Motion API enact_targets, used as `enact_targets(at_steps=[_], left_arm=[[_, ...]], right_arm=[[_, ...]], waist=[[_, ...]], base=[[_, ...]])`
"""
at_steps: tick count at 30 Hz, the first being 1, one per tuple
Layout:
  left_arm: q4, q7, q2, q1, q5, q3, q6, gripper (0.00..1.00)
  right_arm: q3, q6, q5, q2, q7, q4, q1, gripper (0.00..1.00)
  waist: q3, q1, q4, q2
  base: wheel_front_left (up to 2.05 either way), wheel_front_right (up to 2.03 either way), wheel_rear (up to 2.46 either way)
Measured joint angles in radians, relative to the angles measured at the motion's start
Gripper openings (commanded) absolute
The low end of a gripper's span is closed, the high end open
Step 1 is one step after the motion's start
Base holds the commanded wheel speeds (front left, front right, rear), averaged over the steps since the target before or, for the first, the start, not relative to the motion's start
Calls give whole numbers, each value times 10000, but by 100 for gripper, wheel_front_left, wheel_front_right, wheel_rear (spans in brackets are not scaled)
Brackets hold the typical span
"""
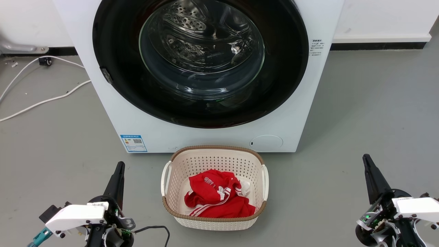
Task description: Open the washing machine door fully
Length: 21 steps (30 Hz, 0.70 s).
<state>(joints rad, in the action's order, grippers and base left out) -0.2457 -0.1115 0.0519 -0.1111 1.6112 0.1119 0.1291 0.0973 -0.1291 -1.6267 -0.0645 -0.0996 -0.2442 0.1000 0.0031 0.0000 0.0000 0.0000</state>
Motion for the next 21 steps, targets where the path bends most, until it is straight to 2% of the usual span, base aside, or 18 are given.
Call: enact_targets(at_steps=[18,19,20,21], left_arm=[[-33,0,-4,12,-6,-4,0,0],[-107,2,-12,50,-6,-13,-2,100],[-207,2,-23,122,-6,-25,-4,100],[-297,2,-36,207,-6,-36,-4,0]], right_arm=[[33,0,10,23,-33,-25,-12,0],[27,2,10,31,-31,-96,-62,100],[21,2,10,44,-27,-192,-155,100],[17,2,10,56,-25,-274,-252,0]], waist=[[0,0,0,0],[-1,0,0,0],[0,0,0,0],[0,1,-1,0]], base=[[0,0,0],[0,0,0],[0,0,0],[0,0,0]])
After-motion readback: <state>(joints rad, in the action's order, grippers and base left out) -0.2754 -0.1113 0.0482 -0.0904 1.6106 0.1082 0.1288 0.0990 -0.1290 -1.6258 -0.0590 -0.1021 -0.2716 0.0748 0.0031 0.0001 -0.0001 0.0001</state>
